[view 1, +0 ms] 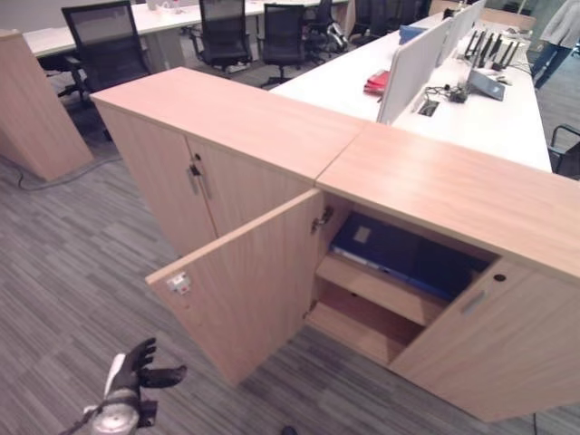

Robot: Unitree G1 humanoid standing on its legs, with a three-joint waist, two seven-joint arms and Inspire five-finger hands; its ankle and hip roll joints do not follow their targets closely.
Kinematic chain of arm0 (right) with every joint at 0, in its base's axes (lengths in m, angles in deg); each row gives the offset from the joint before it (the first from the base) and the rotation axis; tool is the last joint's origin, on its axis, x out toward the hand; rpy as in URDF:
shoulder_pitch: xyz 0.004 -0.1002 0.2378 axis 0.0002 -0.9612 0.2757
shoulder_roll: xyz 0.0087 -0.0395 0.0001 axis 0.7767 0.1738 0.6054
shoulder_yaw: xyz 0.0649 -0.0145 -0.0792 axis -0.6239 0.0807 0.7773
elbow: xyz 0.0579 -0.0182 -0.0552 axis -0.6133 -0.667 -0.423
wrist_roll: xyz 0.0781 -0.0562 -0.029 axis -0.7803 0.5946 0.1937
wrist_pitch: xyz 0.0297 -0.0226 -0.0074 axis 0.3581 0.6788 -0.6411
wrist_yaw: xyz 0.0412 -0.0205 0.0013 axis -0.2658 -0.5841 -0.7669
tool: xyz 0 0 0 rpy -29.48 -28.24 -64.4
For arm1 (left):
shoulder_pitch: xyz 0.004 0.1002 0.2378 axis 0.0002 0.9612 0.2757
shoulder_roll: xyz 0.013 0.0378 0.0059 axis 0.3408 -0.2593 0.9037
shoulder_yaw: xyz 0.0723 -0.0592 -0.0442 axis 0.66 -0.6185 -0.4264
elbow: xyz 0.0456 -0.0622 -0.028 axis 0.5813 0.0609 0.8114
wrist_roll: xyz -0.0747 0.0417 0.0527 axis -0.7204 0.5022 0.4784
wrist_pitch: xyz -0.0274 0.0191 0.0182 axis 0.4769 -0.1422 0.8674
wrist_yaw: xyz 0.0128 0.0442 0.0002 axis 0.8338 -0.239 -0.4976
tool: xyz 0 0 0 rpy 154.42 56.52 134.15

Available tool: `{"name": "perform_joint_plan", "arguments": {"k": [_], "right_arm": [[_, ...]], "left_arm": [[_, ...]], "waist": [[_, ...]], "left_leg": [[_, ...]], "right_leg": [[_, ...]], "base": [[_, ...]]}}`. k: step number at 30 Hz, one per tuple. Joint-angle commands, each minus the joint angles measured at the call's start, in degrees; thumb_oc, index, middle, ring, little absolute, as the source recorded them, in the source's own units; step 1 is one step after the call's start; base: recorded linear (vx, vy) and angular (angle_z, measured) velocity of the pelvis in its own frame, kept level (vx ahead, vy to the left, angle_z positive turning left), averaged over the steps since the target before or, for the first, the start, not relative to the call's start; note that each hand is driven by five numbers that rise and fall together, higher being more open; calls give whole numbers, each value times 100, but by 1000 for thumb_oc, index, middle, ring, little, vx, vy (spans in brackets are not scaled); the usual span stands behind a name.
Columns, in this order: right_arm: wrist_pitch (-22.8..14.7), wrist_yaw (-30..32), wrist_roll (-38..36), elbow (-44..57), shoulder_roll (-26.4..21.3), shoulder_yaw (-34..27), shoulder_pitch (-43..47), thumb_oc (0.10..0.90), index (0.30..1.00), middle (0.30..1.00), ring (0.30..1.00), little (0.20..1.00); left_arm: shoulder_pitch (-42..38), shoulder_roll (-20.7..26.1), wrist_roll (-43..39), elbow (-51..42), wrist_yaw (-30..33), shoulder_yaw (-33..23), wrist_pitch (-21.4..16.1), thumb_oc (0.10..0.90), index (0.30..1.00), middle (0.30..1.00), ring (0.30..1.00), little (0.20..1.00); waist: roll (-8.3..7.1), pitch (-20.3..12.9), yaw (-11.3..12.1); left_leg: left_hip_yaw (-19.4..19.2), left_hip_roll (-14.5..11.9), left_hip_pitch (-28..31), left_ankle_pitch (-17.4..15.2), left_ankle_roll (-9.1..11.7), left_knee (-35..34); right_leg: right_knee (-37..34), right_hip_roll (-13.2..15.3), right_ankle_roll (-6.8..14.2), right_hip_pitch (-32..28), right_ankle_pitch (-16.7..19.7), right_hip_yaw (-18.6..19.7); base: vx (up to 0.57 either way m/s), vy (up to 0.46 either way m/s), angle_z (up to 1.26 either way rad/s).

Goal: Put the empty folder in the office cabinet

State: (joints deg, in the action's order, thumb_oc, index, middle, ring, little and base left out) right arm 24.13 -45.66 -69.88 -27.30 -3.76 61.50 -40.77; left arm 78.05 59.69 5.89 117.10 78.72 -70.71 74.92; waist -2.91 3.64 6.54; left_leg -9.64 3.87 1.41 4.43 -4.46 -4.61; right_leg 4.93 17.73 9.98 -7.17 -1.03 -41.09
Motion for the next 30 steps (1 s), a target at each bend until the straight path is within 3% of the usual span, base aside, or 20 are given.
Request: {"name": "perform_joint_plan", "arguments": {"k": [1, 8, 18, 22, 25, 26, 30], "right_arm": [[45, 8, -143, -573, -164, 80, 100, 800, 900, 900, 900, 900], [48, -61, -104, -641, -212, -4, 45, 800, 900, 900, 900, 900], [6, -125, -61, -583, -229, 131, 53, 800, 900, 900, 900, 900], [-7, -114, -41, -567, -204, 156, 52, 800, 900, 900, 900, 900], [-31, -120, -37, -558, -153, 159, 72, 800, 900, 900, 900, 900], [-32, -145, -5, -586, -122, 157, 79, 800, 900, 900, 900, 900], [-31, -227, 75, -616, -74, 240, 62, 800, 900, 900, 900, 900]], "left_arm": [[-739, 217, 10, -527, -127, -173, -351, 800, 900, 900, 900, 900], [-834, 195, -196, -1197, -507, 131, -382, 800, 900, 900, 900, 900], [-1763, 321, -82, -957, -438, 620, -390, 800, 900, 900, 900, 900], [-1821, 192, -218, -1371, -537, 825, -439, 800, 900, 900, 900, 900], [-1593, -16, -222, -2248, -974, 1268, -465, 800, 900, 900, 900, 900], [-1324, -105, -401, -2823, -1433, 1702, -425, 800, 900, 900, 900, 900], [-1129, -90, -702, -3276, -2083, 2408, -261, 800, 900, 900, 900, 900]], "waist": [[-48, 26, 41], [-70, 9, -45], [-161, -42, -210], [-182, -34, -239], [-196, -2, -243], [-199, 22, -223], [-200, 34, -200]], "left_leg": [[460, -32, 508, -1025, 211, -39], [391, -29, 570, -1063, 192, -39], [321, -38, 626, -1080, 209, -39], [315, -39, 632, -1081, 203, -39], [331, -33, 627, -1078, 186, -39], [344, -21, 622, -1077, 170, -39], [349, 3, 605, -1074, 150, -39]], "right_leg": [[-445, 287, 285, 478, 1163, 16], [-443, 297, 306, 498, 1204, 93], [-455, 291, 328, 501, 1260, 163], [-443, 285, 323, 521, 1256, 170], [-422, 299, 339, 537, 1284, 168], [-417, 318, 352, 541, 1319, 162], [-427, 337, 372, 551, 1369, 161]], "base": [[13, 6, -9], [6, 5, -7], [0, 0, 0], [0, 0, 0], [-2, 4, 2], [-3, 13, 4], [-3, 10, 9]]}}
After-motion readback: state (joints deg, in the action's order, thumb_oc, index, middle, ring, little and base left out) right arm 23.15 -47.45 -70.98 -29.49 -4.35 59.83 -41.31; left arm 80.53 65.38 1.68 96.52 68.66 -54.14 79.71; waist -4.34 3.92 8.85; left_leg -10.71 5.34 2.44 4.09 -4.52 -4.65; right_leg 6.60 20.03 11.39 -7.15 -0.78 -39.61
